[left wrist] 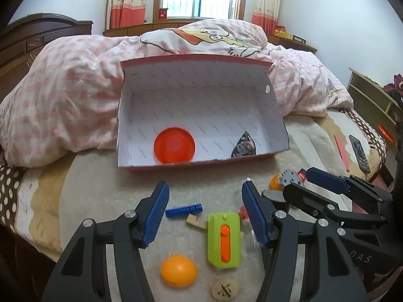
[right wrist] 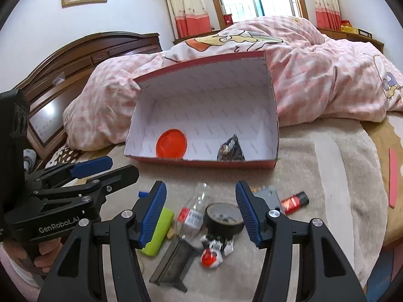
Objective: Organize objects
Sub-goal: 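Withdraw both grippers from the box back over the table, then grasp the dark translucent tray with the right gripper while the left grasps the orange ball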
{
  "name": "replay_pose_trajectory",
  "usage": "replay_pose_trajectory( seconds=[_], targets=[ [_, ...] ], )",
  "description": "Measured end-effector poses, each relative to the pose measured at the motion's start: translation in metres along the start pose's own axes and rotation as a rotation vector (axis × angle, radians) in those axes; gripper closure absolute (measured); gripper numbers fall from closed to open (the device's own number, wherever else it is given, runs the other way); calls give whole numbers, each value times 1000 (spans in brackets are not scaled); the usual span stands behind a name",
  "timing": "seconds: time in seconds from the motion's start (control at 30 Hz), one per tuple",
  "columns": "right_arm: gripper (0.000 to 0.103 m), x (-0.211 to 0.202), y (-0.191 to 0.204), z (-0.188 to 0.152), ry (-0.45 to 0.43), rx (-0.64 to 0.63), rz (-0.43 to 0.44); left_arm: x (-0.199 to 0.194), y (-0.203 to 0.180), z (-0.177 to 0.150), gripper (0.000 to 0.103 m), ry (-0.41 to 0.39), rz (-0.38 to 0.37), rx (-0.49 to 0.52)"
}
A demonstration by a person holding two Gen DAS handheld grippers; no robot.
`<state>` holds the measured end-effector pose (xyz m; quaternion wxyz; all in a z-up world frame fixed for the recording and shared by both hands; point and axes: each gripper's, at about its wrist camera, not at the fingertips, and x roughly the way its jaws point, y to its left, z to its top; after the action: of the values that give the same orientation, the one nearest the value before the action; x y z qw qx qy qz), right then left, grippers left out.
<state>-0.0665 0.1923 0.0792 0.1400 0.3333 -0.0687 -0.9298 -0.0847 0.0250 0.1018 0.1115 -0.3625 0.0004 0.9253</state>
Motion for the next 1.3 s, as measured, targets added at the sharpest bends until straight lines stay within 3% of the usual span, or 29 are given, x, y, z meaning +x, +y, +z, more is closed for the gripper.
replay_pose_trajectory(
  seconds=[0.5,0.83,1.3],
  targets=[
    [44,-16,-11,-42,46,42,-7,-21,6,-51,42,23,-5,21],
    [44,-17,14,-50,56,-25,27,-13,22,-73,42,61,1,-12],
    [44,-12,-4,-60,75,-11,-99,-2,29,-80,42,86,6,-33]
  ],
)
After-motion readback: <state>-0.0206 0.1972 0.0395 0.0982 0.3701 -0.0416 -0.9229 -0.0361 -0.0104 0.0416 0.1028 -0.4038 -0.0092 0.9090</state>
